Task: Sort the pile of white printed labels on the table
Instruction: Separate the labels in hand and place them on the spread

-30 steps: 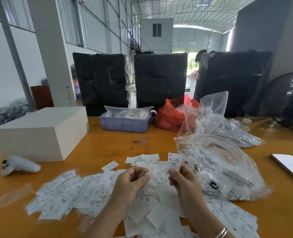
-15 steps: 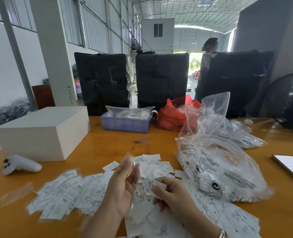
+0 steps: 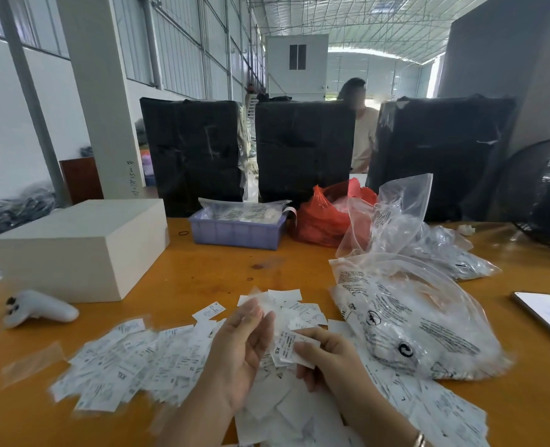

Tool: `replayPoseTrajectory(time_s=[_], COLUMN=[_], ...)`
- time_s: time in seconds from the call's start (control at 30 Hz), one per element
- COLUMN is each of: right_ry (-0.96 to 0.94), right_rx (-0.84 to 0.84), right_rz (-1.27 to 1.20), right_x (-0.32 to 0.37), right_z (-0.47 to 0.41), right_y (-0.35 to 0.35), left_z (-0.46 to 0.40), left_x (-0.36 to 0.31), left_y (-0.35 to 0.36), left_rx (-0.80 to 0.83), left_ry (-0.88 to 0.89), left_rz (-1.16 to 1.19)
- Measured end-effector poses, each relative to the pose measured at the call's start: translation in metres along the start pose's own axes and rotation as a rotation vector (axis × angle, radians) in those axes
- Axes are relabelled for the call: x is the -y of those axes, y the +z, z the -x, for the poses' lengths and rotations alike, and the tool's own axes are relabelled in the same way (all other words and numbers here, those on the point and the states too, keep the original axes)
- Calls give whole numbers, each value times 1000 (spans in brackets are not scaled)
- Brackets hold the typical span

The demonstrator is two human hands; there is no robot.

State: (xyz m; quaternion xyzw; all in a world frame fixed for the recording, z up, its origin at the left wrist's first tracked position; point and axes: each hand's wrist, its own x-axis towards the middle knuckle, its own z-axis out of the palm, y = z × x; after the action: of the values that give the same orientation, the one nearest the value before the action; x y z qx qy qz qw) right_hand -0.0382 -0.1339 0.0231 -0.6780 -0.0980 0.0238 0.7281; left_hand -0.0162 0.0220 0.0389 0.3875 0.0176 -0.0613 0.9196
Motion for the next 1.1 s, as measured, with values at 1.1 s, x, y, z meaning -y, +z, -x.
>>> replayPoseTrajectory(time_s=[1.1], right_ry=[-51], right_rx=[78], right_rz=[-48], right_x=[0], right_z=[6], right_y=[4], left_z=[1], left_x=[7], left_y=[-3], left_rx=[-241], left_ry=[406], left_rz=[-656])
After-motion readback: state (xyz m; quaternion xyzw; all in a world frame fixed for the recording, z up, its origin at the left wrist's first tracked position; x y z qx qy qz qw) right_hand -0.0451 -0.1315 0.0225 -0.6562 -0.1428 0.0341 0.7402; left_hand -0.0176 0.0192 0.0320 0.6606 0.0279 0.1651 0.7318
